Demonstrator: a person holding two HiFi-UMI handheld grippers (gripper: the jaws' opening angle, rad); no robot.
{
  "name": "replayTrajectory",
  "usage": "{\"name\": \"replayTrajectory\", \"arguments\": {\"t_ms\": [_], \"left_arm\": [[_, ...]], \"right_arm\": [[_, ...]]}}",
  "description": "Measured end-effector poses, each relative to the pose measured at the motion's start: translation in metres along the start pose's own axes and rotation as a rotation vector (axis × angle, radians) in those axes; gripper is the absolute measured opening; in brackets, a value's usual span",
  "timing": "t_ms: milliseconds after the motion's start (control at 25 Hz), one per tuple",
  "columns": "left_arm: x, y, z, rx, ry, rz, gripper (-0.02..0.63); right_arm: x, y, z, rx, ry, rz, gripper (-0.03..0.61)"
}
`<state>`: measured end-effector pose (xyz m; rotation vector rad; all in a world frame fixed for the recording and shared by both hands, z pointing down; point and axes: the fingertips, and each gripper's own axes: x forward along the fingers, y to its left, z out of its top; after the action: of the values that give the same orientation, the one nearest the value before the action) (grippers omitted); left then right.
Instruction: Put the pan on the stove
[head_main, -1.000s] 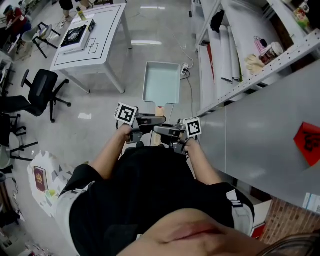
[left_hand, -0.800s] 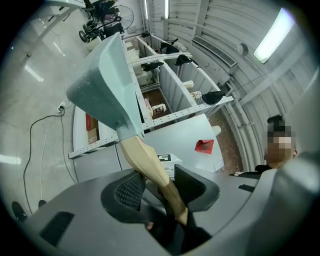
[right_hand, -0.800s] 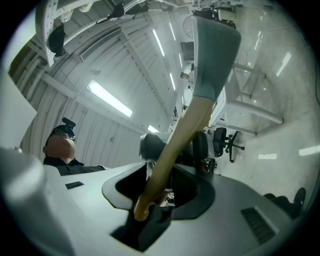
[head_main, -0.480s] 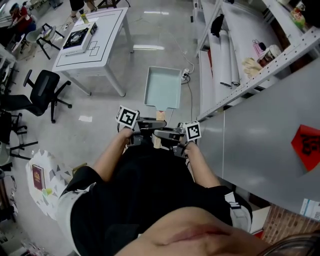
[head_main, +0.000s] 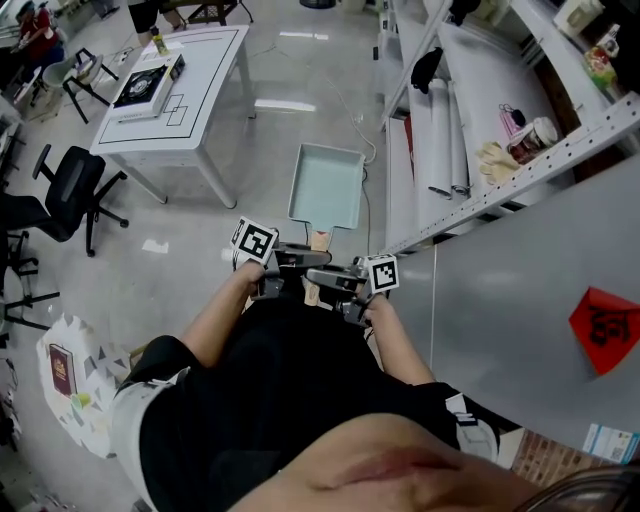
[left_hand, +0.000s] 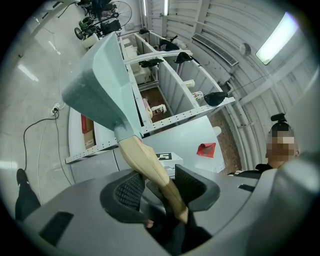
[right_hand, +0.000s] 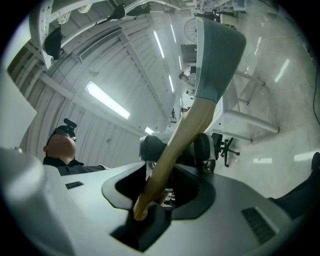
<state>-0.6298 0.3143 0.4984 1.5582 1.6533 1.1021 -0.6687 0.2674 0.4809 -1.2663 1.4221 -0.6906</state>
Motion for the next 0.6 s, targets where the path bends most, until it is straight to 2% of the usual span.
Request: {"name": "replayTrajectory", "arguments": {"t_ms": [320,440,520,600], "left_arm": [[-0.002,0.033,0.076,0.029,0.025,-0.029,0.195],[-0.004,0.043,0.105,-0.045,0.016,-0.07,0.196],[-0.005,0.05,0.124,-0.094,0.008,-0.099,0.196],[-0.007,0.06,0.146,-0.112,0.003,-0.11,0.196]], "right_arm": [[0.004,-0.026,0.081,-0.056,0.02,-0.054,0.164],[0.01,-0.033,0.115,-0.071,0.037,-0.07,0.164],[0.013,-0.04,0.139,-0.042,0.018,-0.065,0.164],[0.016,-0.045,0.163,-0.025,0.003,-0.048,0.163]]}}
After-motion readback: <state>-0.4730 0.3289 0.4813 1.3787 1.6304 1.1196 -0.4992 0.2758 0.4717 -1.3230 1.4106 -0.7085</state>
